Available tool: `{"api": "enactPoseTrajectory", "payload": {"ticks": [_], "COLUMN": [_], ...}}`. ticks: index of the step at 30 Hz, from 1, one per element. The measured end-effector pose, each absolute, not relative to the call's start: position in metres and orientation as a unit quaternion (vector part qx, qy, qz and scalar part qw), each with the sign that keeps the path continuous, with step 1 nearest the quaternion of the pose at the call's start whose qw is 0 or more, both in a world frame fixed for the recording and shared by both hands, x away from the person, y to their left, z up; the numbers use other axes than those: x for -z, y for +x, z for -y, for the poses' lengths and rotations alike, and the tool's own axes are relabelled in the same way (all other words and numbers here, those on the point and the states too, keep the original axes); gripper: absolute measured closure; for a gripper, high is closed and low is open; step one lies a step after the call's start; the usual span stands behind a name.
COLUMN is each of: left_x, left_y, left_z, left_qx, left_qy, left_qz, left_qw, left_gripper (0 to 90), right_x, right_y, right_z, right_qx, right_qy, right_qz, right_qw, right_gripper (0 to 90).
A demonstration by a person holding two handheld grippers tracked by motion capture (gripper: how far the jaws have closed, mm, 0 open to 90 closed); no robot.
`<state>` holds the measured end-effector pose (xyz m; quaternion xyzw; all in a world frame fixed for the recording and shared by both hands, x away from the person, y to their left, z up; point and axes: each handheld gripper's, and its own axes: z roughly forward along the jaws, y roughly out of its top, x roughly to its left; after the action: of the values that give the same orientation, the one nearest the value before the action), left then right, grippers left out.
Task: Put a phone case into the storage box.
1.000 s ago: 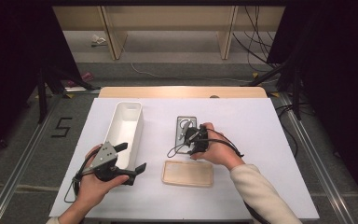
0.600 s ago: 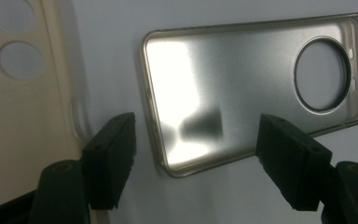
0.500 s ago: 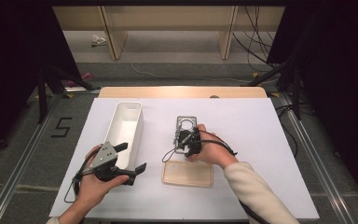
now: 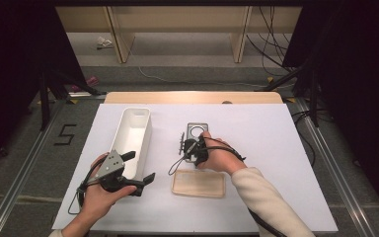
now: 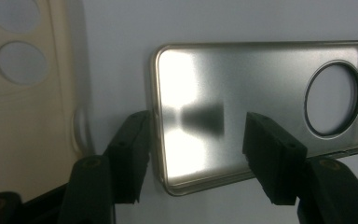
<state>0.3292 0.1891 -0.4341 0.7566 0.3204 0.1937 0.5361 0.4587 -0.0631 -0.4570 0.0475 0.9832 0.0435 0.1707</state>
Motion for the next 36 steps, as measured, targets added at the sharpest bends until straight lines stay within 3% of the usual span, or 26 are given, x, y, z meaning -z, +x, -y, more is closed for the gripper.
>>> {"api": "enactPoseTrajectory", "payload": {"ticks": [7,18,36], "left_x": [0.4343,0.4342,0.4343], "left_y": [0.3292,0.3288,0.3286], "left_z": [-0.1887,-0.1885,-0.1882], "left_qx": [-0.193,-0.193,-0.193], "left_qy": [0.757,0.757,0.757], "left_qz": [-0.32,-0.32,-0.32], "left_qw": [0.536,0.537,0.537], "left_gripper": [0.9,1.1,1.4], "right_x": [0.4577,0.4581,0.458], "right_y": [0.4588,0.4565,0.4548], "right_z": [0.0631,0.0594,0.0588], "right_qx": [-0.04,-0.032,-0.03], "right_qy": [0.042,0.021,0.025], "right_qz": [-0.985,-0.991,-0.992], "right_qw": [0.16,0.131,0.118], "right_gripper": [51.3,74.4,86.7]}}
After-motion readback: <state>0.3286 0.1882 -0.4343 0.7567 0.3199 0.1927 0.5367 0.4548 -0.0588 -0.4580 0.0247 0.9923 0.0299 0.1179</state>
